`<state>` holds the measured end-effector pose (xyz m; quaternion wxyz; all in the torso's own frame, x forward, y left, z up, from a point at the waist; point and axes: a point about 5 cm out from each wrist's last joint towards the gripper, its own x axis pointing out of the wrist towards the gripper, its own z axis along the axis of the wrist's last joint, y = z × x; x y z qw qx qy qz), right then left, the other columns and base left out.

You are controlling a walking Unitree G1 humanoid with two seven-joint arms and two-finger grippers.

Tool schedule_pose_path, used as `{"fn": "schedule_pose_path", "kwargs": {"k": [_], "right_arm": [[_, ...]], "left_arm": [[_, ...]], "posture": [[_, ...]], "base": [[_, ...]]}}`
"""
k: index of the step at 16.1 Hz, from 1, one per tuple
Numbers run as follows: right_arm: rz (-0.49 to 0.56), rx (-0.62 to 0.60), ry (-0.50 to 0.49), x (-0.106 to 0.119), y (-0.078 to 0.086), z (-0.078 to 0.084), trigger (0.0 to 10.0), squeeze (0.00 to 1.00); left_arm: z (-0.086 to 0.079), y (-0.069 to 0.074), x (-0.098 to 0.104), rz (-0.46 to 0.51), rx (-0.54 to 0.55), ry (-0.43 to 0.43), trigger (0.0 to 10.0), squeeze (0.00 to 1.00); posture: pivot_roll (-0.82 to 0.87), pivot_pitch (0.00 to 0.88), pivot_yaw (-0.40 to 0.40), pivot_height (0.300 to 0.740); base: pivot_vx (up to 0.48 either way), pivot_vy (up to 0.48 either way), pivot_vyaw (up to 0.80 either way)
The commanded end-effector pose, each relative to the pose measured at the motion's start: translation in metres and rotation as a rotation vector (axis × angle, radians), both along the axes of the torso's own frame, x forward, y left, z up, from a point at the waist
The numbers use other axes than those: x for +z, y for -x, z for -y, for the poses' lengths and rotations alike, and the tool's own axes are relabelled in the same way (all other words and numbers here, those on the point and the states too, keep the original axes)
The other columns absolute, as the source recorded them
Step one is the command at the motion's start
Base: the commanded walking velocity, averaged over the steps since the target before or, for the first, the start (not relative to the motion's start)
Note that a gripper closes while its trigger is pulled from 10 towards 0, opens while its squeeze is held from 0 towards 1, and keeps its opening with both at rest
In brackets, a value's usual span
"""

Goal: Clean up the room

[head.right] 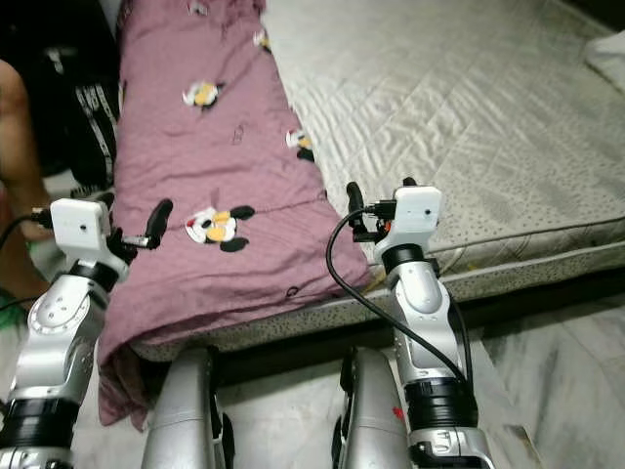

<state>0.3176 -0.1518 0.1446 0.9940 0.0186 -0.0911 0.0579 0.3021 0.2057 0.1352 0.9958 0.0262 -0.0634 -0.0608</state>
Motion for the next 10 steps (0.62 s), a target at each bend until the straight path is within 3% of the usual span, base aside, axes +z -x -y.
{"fn": "schedule_pose_path", "kwargs": {"k": [1, 8, 10], "right_arm": [[0.017, 0.008, -0.002, 0.008, -0.006, -0.003, 10.0, 0.0], [0.029, -0.014, 0.006, 0.012, -0.015, -0.002, 10.0, 0.0], [0.001, -0.024, 0.022, 0.004, -0.015, -0.005, 10.0, 0.0]], "left_arm": [[-0.004, -0.003, 0.0, 0.007, 0.019, -0.01, 10.0, 0.0], [-0.007, -0.007, -0.002, 0.033, 0.025, -0.009, 10.0, 0.0], [-0.006, -0.007, 0.012, 0.077, 0.004, -0.063, 10.0, 0.0]], "posture": [[0.02, 0.0, 0.023, 0.639], [0.03, 0.0, 0.033, 0.724], [0.04, 0.0, 0.017, 0.74]], "base": [[0.0, 0.0, 0.0], [0.0, 0.0, 0.0], [0.0, 0.0, 0.0]]}}
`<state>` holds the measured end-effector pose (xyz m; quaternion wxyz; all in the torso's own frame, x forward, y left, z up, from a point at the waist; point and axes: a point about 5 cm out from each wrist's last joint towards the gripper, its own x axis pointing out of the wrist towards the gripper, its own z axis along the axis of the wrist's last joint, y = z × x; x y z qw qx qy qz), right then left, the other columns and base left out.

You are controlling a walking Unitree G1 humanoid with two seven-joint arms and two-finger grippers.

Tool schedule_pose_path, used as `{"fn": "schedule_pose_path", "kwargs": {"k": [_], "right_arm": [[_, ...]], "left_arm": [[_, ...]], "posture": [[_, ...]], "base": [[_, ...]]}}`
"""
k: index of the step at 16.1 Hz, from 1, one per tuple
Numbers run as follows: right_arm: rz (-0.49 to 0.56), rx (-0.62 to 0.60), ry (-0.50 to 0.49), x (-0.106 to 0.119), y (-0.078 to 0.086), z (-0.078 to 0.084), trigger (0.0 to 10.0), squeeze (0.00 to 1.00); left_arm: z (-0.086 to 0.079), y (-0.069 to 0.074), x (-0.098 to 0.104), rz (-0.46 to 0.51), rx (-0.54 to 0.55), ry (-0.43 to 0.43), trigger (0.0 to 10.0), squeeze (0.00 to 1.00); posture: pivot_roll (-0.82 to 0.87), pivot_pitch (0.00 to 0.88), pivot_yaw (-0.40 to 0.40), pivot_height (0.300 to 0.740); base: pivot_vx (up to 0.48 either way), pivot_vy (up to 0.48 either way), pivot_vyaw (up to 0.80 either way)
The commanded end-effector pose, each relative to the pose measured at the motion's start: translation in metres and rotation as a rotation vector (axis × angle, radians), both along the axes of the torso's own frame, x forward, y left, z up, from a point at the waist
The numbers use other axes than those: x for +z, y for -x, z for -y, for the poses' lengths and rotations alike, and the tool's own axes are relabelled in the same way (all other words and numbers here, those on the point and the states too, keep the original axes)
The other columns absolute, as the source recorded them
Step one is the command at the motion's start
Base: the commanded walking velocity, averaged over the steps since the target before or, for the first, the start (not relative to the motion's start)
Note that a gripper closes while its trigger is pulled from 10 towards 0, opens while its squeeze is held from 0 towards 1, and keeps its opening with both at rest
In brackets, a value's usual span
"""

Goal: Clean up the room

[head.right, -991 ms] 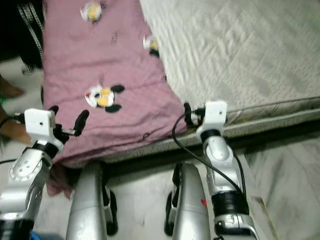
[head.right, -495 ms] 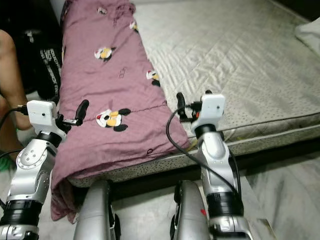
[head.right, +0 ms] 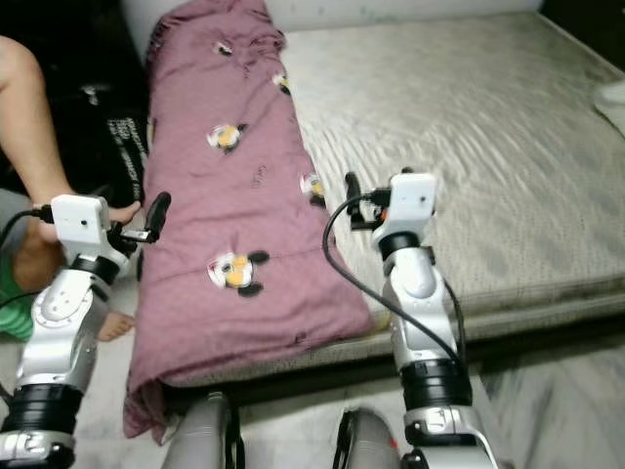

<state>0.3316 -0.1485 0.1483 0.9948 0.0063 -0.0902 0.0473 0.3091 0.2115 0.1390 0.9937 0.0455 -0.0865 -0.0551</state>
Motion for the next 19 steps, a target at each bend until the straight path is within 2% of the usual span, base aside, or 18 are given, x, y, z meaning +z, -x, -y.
{"fn": "schedule_pose_path", "kwargs": {"k": [1, 2, 4, 7, 10, 15, 17, 19], "right_arm": [[0.001, -0.001, -0.001, 0.0, -0.001, -0.002, 10.0, 0.0], [0.002, 0.005, 0.0, 0.0, -0.001, -0.006, 10.0, 0.0], [-0.005, -0.006, -0.004, -0.003, 0.0, -0.007, 10.0, 0.0], [-0.03, 0.006, 0.011, -0.011, 0.001, -0.009, 10.0, 0.0], [-0.023, 0.012, 0.01, -0.007, -0.002, -0.012, 10.0, 0.0], [-0.013, -0.002, 0.009, -0.005, -0.003, -0.011, 10.0, 0.0], [-0.033, -0.044, 0.024, -0.009, -0.002, -0.007, 10.0, 0.0], [-0.013, -0.025, 0.09, -0.009, 0.002, -0.007, 10.0, 0.0]], "left_arm": [[0.0, 0.001, 0.009, 0.033, -0.01, -0.031, 10.0, 0.0], [-0.003, 0.001, 0.013, 0.035, 0.007, -0.02, 10.0, 0.0], [-0.005, 0.004, 0.006, 0.006, 0.008, -0.026, 10.0, 0.0], [0.001, 0.007, 0.0, -0.015, -0.005, -0.026, 10.0, 0.0], [-0.003, 0.01, -0.008, -0.053, 0.021, -0.032, 10.0, 0.0], [-0.006, 0.014, -0.009, -0.058, 0.051, -0.027, 10.0, 0.0], [-0.003, 0.013, -0.012, -0.07, 0.04, -0.019, 10.0, 0.0], [0.002, 0.01, -0.012, -0.071, 0.013, -0.018, 10.0, 0.0]], "posture": [[0.04, 0.0, 0.017, 0.74], [0.04, 0.0, 0.023, 0.74], [0.04, 0.0, 0.027, 0.74], [0.06, 0.0, 0.009, 0.74], [0.06, 0.0, -0.01, 0.74], [0.06, 0.0, -0.005, 0.74], [0.04, 0.0, 0.013, 0.74], [0.03, 0.0, 0.017, 0.74]], "base": [[0.0, 0.0, 0.0], [0.0, 0.0, 0.0], [0.0, 0.0, 0.0], [0.0, 0.0, 0.0], [0.0, 0.0, 0.0], [0.0, 0.0, 0.0], [0.0, 0.0, 0.0], [0.0, 0.0, 0.8]]}}
